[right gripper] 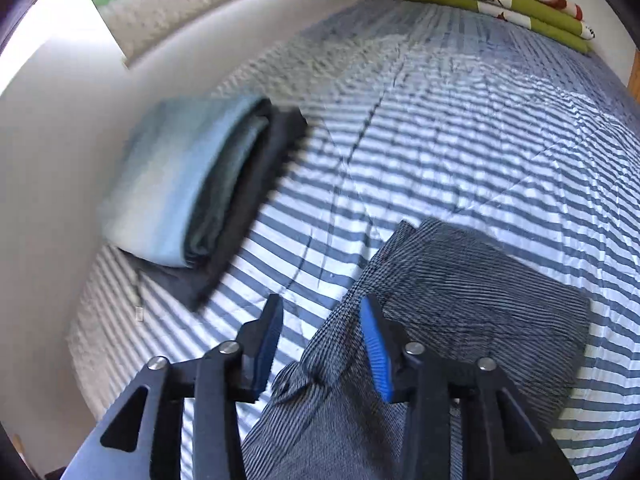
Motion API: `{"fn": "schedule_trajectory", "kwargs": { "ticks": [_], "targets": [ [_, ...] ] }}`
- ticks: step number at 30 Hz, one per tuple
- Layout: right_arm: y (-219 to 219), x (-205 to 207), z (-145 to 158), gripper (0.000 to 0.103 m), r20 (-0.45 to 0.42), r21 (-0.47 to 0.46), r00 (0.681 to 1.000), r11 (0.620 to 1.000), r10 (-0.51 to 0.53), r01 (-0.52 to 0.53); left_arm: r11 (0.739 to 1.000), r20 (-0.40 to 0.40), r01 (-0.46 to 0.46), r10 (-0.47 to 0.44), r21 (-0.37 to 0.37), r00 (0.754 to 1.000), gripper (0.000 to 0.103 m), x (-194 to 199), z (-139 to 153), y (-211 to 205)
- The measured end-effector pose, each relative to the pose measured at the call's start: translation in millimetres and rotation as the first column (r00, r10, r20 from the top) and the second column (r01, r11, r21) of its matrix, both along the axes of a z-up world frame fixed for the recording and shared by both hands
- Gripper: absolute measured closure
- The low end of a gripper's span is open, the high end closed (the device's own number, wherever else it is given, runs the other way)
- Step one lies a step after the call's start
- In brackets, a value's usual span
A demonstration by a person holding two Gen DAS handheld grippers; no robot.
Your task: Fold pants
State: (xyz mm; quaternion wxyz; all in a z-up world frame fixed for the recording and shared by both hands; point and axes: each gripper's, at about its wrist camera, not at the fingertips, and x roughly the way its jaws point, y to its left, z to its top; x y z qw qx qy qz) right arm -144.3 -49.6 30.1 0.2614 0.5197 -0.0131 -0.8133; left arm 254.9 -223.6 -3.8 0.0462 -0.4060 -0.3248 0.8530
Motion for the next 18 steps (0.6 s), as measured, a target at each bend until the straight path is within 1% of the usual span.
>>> {"fn": "schedule_trajectory", "kwargs": {
  "ticks": [2, 4, 7, 9, 10, 12, 14, 16, 18],
  "targets": [
    [29.7, 11.7, 17.6, 0.064, -0.002, -0.046, 1.000, 0.999, -0.013, 0.013, 0.998, -0.031, 0.026, -0.028, -0.052, 0.999, 0.076, -10.1, 20.7, 7.4],
    [67.6, 26.8, 29.1, 0.064, 0.002, -0.081, 0.999, 0.996, -0.039, 0.039, 0.994, -0.049, 0.072, -0.076, -0.087, 0.996, 0.075, -25.9, 37.9, 20.3],
    [121.0, 58.7, 35.3, 0.064, -0.038, -0.061, 0.996, 0.995, -0.083, 0.081, 0.986, -0.059, 0.123, -0.131, -0.114, 0.990, 0.075, -60.8, 50.6, 40.3],
    [147.2, 81.4, 28.0, 0.064, -0.062, -0.030, 0.992, 0.994, -0.110, 0.108, 0.978, -0.052, 0.182, -0.188, -0.100, 0.981, 0.075, -95.0, 52.5, 54.9],
    [155.1, 87.7, 21.0, 0.064, -0.057, -0.023, 0.992, 0.994, -0.110, 0.109, 0.973, -0.044, 0.208, -0.213, -0.098, 0.976, 0.075, -115.6, 50.4, 62.6],
    [161.8, 100.4, 4.8, 0.064, -0.031, -0.008, 0.995, 0.995, -0.095, 0.095, 0.958, -0.008, 0.253, -0.257, -0.135, 0.966, 0.075, -144.3, 43.4, 82.5],
    [157.6, 107.4, -11.6, 0.064, -0.036, 0.038, 0.996, 0.996, -0.076, 0.077, 0.941, 0.046, 0.311, -0.308, -0.131, 0.950, 0.075, -167.3, 26.7, 99.6],
    [153.9, 103.1, -25.4, 0.064, -0.033, 0.076, 0.996, 0.994, -0.080, 0.082, 0.935, 0.110, 0.316, -0.301, -0.162, 0.947, 0.075, -177.2, 5.5, 107.3],
    [159.2, 89.0, -38.4, 0.064, -0.007, 0.072, 0.994, 0.992, -0.107, 0.107, 0.930, 0.168, 0.310, -0.279, -0.200, 0.946, 0.076, -182.4, -15.9, 108.0]
  ]
}}
